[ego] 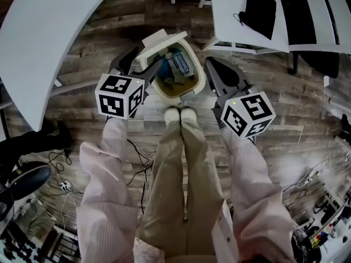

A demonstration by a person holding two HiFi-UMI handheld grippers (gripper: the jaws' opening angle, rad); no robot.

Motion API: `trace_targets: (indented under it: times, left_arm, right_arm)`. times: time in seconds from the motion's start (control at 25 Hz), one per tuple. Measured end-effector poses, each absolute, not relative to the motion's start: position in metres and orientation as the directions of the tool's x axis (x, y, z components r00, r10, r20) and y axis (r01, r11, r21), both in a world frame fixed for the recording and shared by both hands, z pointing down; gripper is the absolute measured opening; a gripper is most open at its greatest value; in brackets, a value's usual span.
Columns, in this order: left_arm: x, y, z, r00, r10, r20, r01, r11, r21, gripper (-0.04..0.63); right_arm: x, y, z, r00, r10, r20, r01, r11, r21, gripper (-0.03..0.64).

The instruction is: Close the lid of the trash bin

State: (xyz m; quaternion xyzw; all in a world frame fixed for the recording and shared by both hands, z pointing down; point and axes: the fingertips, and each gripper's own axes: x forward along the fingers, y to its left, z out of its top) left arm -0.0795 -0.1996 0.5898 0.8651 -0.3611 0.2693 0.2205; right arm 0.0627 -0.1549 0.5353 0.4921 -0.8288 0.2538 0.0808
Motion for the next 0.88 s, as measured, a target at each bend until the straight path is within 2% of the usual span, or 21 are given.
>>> trace_targets:
  times: [0.88]
  left_arm:
    - [-0.056, -0.146, 0.613, 0.619, -0.426, 0.66, -0.714, -0.654, 0.249, 0.307]
  right_arm:
    - [0.084, -0.129, 0.536, -0.453, -0.802, 0.389, -0.881, 0.334, -0.336, 0.003]
